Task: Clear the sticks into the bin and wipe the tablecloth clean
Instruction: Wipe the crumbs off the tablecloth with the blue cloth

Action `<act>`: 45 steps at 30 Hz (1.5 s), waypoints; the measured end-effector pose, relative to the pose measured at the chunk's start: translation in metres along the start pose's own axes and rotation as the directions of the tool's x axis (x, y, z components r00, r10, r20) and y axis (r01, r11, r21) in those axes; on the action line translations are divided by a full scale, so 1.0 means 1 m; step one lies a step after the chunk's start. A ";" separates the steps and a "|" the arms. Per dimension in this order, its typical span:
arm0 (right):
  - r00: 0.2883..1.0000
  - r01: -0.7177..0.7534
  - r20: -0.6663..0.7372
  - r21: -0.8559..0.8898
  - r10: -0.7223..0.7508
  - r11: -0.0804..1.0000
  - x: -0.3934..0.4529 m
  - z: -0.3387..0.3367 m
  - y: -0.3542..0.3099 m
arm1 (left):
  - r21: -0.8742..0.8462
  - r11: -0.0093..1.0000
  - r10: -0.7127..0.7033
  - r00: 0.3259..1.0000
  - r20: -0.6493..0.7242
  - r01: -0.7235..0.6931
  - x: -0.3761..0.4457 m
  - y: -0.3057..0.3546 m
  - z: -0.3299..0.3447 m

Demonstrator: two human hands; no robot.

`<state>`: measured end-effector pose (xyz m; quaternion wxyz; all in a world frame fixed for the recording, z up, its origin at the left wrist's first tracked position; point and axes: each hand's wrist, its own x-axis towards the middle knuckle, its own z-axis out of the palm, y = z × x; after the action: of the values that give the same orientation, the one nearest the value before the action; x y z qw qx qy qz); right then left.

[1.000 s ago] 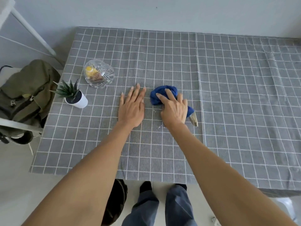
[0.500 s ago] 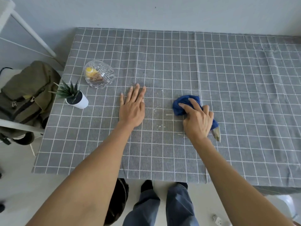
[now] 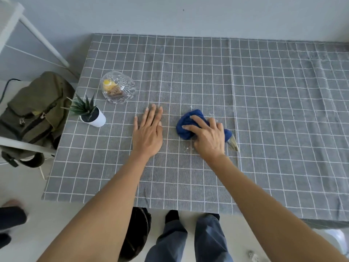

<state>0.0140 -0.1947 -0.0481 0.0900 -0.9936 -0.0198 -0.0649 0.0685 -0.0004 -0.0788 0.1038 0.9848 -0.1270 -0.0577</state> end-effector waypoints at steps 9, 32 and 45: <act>0.985 -0.160 -0.070 -0.023 0.158 0.987 -0.028 -0.006 0.048 | 0.016 1.000 -0.002 1.000 0.008 0.002 0.001 -0.005 -0.001; 0.995 0.068 -0.066 -0.044 -0.071 0.997 -0.067 -0.007 0.029 | -0.020 1.000 -0.022 0.999 -0.031 0.021 -0.045 0.007 0.005; 0.998 -0.013 -0.057 0.000 0.013 1.000 -0.059 -0.019 0.014 | 0.011 1.000 -0.021 0.999 -0.048 0.021 -0.046 0.007 0.006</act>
<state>-0.0461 -0.2131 -0.0398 0.0910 -0.9915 -0.0110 -0.0927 0.0220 0.0036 -0.0786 0.1004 0.9877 -0.1145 -0.0343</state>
